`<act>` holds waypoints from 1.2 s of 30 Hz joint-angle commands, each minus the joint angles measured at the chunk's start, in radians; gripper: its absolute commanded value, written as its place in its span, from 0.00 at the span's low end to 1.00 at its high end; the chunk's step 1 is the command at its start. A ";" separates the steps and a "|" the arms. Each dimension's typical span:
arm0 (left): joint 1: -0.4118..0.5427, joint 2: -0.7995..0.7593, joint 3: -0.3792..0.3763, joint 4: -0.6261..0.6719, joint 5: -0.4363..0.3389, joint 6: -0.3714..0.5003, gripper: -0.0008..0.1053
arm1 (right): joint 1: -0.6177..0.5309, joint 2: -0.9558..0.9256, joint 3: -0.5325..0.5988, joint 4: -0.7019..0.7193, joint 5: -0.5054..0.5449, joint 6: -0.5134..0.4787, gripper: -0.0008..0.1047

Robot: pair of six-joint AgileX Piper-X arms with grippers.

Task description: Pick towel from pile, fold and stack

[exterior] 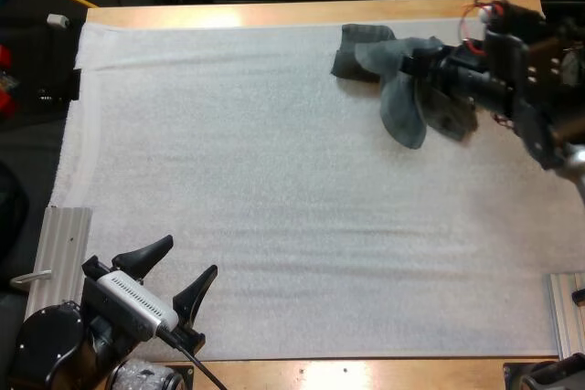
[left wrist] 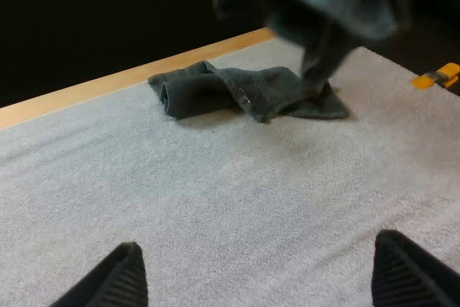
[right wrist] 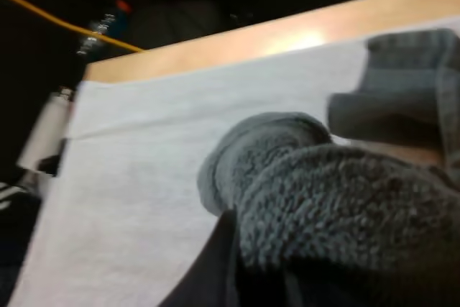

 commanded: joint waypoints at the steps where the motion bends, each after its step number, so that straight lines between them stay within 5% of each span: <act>1: -0.005 0.000 -0.010 -0.008 0.005 -0.009 0.59 | 0.000 -0.032 -0.009 0.032 -0.022 -0.010 0.01; 12: -0.005 0.000 -0.010 -0.007 0.005 -0.009 0.59 | 0.125 -0.084 -0.009 0.206 -0.060 0.002 0.01; 16: -0.005 0.000 -0.010 -0.007 0.005 -0.009 0.59 | 0.256 -0.051 -0.009 0.215 0.128 0.002 0.01; 21: -0.005 0.000 -0.010 -0.007 0.006 -0.009 0.59 | 0.367 0.023 -0.009 0.204 0.186 0.022 0.01; 23: -0.005 0.000 -0.010 -0.007 0.006 -0.009 0.59 | 0.396 0.055 -0.009 0.192 0.188 0.040 0.09; 28: -0.005 0.000 -0.010 -0.007 0.041 -0.009 0.59 | 0.457 0.117 -0.009 0.115 0.079 0.081 0.77; 30: -0.005 0.000 -0.010 -0.007 0.046 -0.009 0.59 | 0.481 0.117 -0.009 0.102 0.064 0.074 0.85; 36: -0.005 0.000 -0.010 -0.007 0.046 -0.009 0.59 | 0.505 0.106 -0.009 0.173 0.075 0.020 0.70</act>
